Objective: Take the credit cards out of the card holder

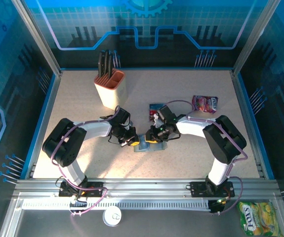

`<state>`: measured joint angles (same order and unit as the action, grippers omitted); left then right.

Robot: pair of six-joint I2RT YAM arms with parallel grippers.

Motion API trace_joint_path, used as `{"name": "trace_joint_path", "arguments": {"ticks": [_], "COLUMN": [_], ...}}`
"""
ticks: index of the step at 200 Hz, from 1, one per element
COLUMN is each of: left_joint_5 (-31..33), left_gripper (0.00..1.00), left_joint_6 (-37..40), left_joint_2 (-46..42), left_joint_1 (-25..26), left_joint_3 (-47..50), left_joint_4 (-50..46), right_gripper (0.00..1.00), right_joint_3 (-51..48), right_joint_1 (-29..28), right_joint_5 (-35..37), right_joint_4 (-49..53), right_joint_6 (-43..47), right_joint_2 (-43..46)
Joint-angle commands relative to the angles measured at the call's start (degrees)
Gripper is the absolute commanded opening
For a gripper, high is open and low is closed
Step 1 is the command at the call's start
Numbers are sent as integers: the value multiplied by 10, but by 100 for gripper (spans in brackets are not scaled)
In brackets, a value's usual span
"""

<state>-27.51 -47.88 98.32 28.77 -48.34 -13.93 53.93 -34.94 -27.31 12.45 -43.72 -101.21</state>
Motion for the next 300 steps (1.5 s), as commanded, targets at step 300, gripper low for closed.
{"name": "trace_joint_path", "arguments": {"ticks": [300], "left_joint_5": [22], "left_gripper": [0], "left_joint_6": [27], "left_joint_2": [41], "left_joint_1": [3], "left_joint_3": [-46], "left_joint_4": [-74], "right_gripper": [7], "right_joint_3": [36], "right_joint_1": [17], "right_joint_5": [112], "right_joint_4": [184], "right_joint_6": [100], "right_joint_2": [60]}}
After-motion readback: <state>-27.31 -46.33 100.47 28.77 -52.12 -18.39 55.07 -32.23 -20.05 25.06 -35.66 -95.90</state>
